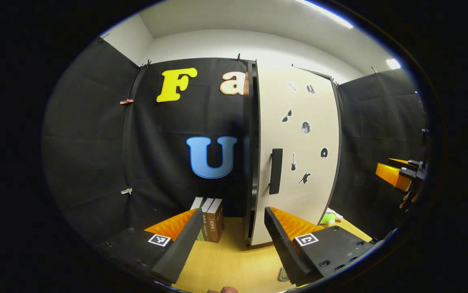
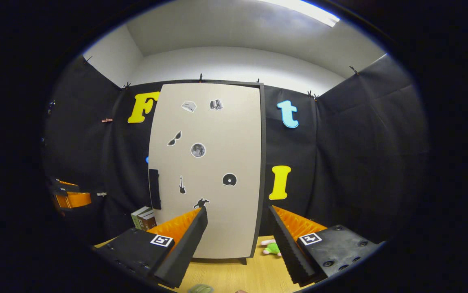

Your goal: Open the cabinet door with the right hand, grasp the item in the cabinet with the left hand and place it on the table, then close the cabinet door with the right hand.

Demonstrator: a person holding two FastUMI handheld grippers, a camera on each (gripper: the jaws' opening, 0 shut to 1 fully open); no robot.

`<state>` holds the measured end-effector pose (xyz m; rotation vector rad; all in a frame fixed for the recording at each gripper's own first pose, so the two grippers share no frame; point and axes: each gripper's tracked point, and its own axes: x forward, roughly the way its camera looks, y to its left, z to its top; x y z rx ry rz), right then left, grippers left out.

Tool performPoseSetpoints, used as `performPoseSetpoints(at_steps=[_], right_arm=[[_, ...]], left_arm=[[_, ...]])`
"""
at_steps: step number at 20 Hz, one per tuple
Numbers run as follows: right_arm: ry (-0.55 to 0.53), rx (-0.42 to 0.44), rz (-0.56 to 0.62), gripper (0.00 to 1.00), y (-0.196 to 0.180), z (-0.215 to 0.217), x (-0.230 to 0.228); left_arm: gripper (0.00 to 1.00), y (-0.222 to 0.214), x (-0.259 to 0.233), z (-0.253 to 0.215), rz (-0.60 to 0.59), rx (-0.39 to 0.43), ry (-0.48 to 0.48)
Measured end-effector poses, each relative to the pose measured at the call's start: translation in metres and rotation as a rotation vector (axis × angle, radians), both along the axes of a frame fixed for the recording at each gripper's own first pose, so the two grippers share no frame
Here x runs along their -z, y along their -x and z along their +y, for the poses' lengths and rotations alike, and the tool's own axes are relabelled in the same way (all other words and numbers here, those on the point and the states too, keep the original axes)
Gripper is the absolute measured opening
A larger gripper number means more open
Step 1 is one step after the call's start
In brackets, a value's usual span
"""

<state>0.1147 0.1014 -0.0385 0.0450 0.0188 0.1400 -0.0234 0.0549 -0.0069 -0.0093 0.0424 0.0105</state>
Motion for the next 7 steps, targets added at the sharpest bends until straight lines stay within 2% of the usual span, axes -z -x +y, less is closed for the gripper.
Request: performPoseSetpoints(at_steps=[7], right_arm=[[0.0, 0.001, 0.003, 0.96, -0.0002, 0.0008, 0.0008]], left_arm=[[0.95, 0.0006, -0.0045, 0.0044, -0.017, -0.014, -0.011]])
